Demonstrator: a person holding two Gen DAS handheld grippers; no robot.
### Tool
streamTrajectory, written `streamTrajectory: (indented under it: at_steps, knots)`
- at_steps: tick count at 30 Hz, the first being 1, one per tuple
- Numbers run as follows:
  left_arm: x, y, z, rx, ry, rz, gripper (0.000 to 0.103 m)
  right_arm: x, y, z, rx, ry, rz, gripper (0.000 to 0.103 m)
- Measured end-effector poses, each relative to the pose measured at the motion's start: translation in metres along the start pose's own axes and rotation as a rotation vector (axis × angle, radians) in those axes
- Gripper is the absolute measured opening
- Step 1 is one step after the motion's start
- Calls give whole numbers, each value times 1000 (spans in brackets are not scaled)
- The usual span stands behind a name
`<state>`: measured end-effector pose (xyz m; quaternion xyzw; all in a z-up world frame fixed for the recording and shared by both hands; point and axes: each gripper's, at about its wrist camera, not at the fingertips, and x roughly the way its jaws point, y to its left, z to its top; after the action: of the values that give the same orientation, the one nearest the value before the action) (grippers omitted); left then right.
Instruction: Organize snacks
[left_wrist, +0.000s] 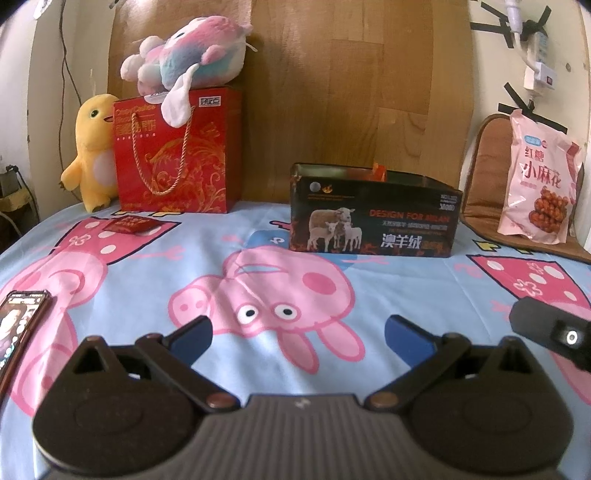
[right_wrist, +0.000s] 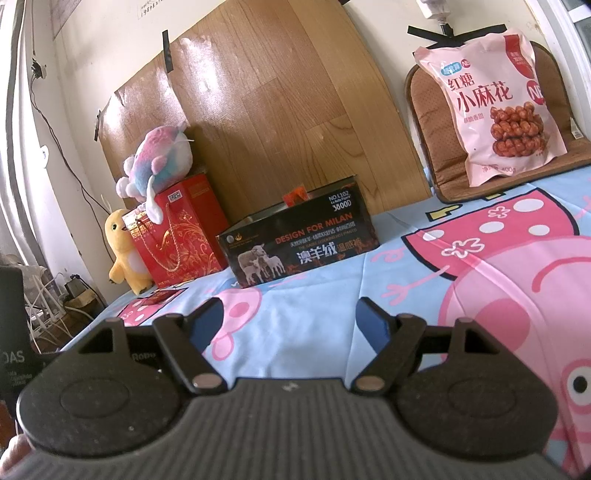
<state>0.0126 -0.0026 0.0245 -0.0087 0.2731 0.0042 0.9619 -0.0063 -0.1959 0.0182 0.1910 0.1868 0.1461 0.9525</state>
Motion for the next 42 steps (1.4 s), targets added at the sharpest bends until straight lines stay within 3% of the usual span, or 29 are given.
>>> streamTrajectory:
  at_steps: [21,42]
  knots:
    - [1,2,1,-11,7,12,103,0,0,0,0,-1,2,82]
    - [-11,5,2,-26,-39,-12,103,0,0,0,-1,-1,3,83]
